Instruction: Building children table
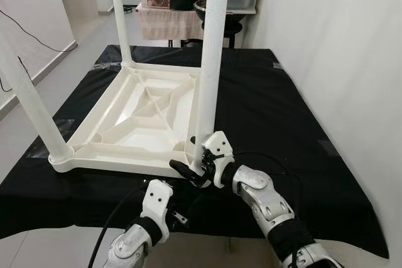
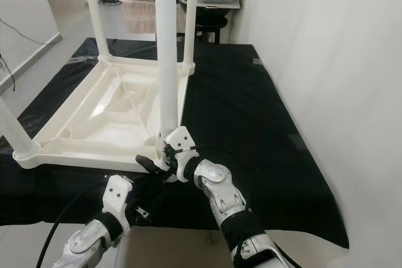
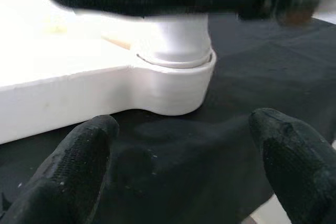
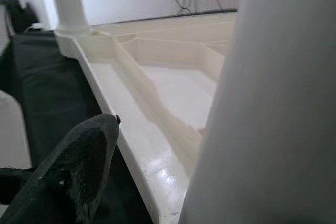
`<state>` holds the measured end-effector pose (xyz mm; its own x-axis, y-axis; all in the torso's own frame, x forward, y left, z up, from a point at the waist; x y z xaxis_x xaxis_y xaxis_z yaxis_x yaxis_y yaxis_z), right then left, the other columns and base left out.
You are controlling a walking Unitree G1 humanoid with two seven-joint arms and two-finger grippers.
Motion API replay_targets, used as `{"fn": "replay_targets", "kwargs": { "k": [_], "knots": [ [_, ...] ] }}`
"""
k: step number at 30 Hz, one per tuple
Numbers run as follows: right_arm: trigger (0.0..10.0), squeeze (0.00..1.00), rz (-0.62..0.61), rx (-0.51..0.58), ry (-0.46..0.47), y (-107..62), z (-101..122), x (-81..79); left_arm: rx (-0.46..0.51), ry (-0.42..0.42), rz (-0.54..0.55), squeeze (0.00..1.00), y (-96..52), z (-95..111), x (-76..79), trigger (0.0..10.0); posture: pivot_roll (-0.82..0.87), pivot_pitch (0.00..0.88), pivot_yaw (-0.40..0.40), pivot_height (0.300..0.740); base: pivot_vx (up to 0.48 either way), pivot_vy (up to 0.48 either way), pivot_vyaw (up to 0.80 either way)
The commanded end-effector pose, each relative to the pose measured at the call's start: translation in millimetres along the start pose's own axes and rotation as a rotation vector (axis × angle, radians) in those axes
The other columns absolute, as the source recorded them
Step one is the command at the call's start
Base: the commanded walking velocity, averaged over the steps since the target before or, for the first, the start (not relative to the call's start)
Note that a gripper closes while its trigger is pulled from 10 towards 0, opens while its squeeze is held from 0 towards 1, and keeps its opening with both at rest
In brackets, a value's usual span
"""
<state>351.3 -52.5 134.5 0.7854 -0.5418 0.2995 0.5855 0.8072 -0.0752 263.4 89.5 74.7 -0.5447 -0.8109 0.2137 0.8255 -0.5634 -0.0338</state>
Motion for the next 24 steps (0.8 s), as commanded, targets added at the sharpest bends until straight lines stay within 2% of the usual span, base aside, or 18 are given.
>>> {"fn": "replay_targets", "kwargs": {
  "k": [1,2,3,5,9,16,17,19,20,21,22,24],
  "knots": [
    [10.0,0.0,0.02,0.03,-0.003,1.7,4,-0.4,-0.017,0.01,-0.007,0.0,-1.6,-5,1.7,10.0,0.06,0.0,-0.075,0.74,0.0,0.0,0.0],
    [10.0,0.0,0.028,0.035,-0.002,1.8,5,1.3,-0.015,0.011,-0.01,0.0,-1.6,-5,2.1,10.0,0.06,0.0,-0.075,0.74,0.0,0.0,0.0],
    [0.0,0.0,0.063,0.044,0.008,0.5,6,5.3,-0.014,0.014,-0.024,0.0,-3.5,-4,2.3,10.0,0.06,0.0,-0.078,0.74,0.0,0.0,0.0],
    [0.0,0.0,0.113,0.054,0.022,-2.5,8,11.6,-0.017,0.023,-0.048,0.0,-7.2,-3,2.5,10.0,0.06,0.0,-0.078,0.74,0.0,0.0,0.0],
    [0.0,0.0,0.089,0.04,0.054,-7.1,5,25.0,-0.031,0.031,-0.079,0.0,-15.6,-4,3.8,10.0,0.07,0.0,-0.084,0.74,0.0,0.0,0.0],
    [0.0,0.0,0.043,0.002,0.068,-16.8,-8,23.4,-0.029,0.037,-0.082,0.0,-22.2,-1,4.7,10.0,0.06,0.0,-0.079,0.74,0.0,0.0,0.0],
    [0.0,0.0,-0.073,-0.047,0.077,-20.2,-19,20.1,-0.022,0.037,-0.075,0.0,-23.0,1,5.0,10.0,0.05,0.0,-0.079,0.74,0.0,0.0,0.0],
    [0.0,0.0,-0.073,-0.047,0.077,-20.2,-19,20.1,-0.022,0.037,-0.075,0.0,-23.0,1,5.0,10.0,0.05,0.0,-0.079,0.74,0.0,0.0,0.0],
    [0.0,0.0,-0.536,-0.229,0.128,-37.0,-45,30.5,-0.017,0.039,-0.062,0.0,-23.2,2,5.2,10.0,0.05,0.0,-0.08,0.74,0.0,0.0,0.0],
    [0.0,0.0,-0.536,-0.229,0.128,-37.0,-45,30.5,-0.017,0.039,-0.062,0.0,-23.2,2,5.2,10.0,0.05,0.0,-0.08,0.74,0.0,0.0,0.0],
    [0.0,0.0,-0.779,-0.371,0.195,-55.3,-69,-10.5,-0.01,0.038,-0.052,0.0,-22.3,4,5.6,10.0,0.06,0.0,-0.067,0.74,0.0,0.0,0.0],
    [0.0,0.0,-0.799,-0.388,0.22,-57.1,-75,-16.5,-0.01,0.04,-0.042,0.0,-20.9,4,4.8,10.0,0.03,0.0,-0.037,0.74,0.0,0.0,0.0]
  ]
}}
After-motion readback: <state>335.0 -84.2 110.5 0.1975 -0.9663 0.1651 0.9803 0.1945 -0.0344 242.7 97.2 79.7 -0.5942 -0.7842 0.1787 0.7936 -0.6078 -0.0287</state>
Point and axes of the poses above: a point about 5 cm out from each wrist's last joint towards the gripper, its own y axis pointing out of the wrist towards the gripper, its own z axis along the axis of the wrist's last joint, x = y × z, the point moved 2 cm from there along y, pointing out of the wrist towards the gripper, and after that the axes turned 10 degrees about -y, right-handed, at the moved point
